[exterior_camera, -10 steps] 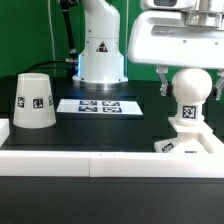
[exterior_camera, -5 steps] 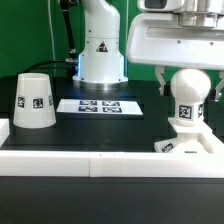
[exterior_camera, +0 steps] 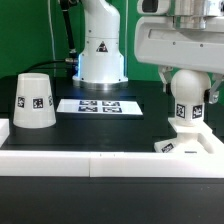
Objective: Assemble lamp
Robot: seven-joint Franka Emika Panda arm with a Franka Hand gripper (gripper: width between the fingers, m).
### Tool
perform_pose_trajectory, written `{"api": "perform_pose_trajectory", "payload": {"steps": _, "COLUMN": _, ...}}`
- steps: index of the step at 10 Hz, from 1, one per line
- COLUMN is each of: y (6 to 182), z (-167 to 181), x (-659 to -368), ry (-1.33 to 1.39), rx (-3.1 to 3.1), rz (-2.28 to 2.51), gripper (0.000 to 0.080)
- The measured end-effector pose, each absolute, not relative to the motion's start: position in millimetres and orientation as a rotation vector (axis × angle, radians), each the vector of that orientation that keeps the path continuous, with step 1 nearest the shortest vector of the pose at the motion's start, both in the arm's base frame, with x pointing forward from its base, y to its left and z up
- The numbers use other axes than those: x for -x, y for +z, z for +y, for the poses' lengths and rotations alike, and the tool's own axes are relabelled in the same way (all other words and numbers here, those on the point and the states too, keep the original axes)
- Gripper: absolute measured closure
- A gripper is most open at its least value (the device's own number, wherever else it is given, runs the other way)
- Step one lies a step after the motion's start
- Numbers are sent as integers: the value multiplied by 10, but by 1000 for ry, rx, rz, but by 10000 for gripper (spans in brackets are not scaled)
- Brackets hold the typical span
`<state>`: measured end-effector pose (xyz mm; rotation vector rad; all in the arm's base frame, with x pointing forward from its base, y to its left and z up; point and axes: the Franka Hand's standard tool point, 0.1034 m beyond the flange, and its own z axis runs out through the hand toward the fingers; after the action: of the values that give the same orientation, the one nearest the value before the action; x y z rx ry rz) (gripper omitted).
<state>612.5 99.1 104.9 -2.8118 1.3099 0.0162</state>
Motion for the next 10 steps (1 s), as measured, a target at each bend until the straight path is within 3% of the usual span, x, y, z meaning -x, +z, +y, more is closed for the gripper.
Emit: {"api": "perform_pose_trajectory", "payload": {"steps": 10, "y": 1046, "z": 1054, "x": -6118, "ry": 144, "rx": 2068, "rz": 2225, "gripper": 223}}
